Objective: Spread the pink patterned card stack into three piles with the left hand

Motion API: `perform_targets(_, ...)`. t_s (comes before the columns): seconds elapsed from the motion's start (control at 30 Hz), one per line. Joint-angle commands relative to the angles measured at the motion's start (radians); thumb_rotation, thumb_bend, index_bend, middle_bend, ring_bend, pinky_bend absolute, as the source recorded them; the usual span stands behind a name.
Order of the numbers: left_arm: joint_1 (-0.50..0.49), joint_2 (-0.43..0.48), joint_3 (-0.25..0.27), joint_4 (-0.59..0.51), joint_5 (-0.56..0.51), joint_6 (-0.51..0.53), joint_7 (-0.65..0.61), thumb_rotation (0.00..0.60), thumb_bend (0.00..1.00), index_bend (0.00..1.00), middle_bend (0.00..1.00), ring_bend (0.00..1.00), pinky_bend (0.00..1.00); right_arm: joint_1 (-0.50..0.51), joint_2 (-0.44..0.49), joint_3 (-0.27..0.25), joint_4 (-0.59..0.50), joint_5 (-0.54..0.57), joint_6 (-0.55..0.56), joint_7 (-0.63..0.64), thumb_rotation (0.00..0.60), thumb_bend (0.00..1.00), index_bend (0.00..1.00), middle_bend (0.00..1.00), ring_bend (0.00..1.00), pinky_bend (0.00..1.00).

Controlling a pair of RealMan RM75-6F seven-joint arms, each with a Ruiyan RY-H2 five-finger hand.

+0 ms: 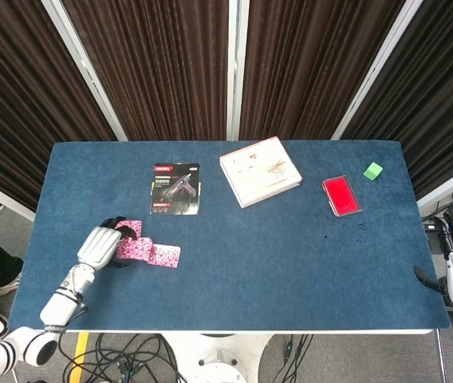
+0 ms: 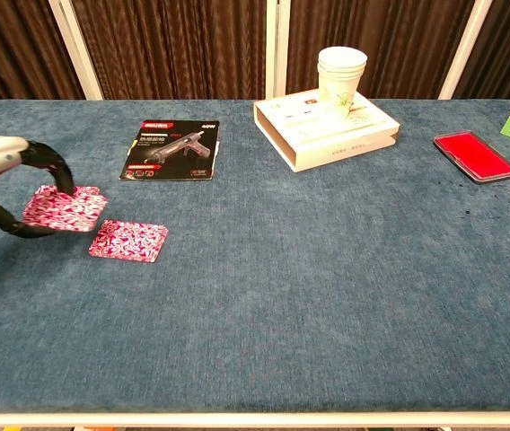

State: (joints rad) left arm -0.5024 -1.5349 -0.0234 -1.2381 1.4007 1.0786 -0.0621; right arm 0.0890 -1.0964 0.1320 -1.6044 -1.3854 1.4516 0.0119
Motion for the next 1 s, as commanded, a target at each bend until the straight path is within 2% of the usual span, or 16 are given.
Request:
perform_targets(0.03,0.03,0.017,0.018,0.011,0.013,0.031,-0.013,0.6,0.23,0.41,0.42,0.13,0.18,0.0,-0.001,0.001,0.001,0.001,0.001,0.0,0.6,0.13,0.02,0.0,0.0,0.0)
perform_targets(0.4,0.093,0.057,0.037,0.025,0.023,0.082,-0.047,0.6,0.23,0.41,0.42,0.13,0.18,0.005,-0.005,0.001,0.003,0.01,-0.011,-0.011,0.6,0.13,0.02,0.0,0.0,0.0)
perform_targets(0.87,0.128,0.003,0.061,0.101,0.054,0.078,-0.11,0.6,0.23,0.41,0.42,0.13,0.18,0.008,-0.007,0.0,0.002,0.011,-0.014,-0.017,0.6,0.13,0.02,0.0,0.0,0.0)
perform_targets(1.0,0.128,-0.009,0.066,0.122,0.07,0.077,-0.131,0.6,0.22,0.39,0.39,0.13,0.18,0.008,-0.006,0.0,0.002,0.011,-0.014,-0.017,0.6,0.13,0.02,0.0,0.0,0.0)
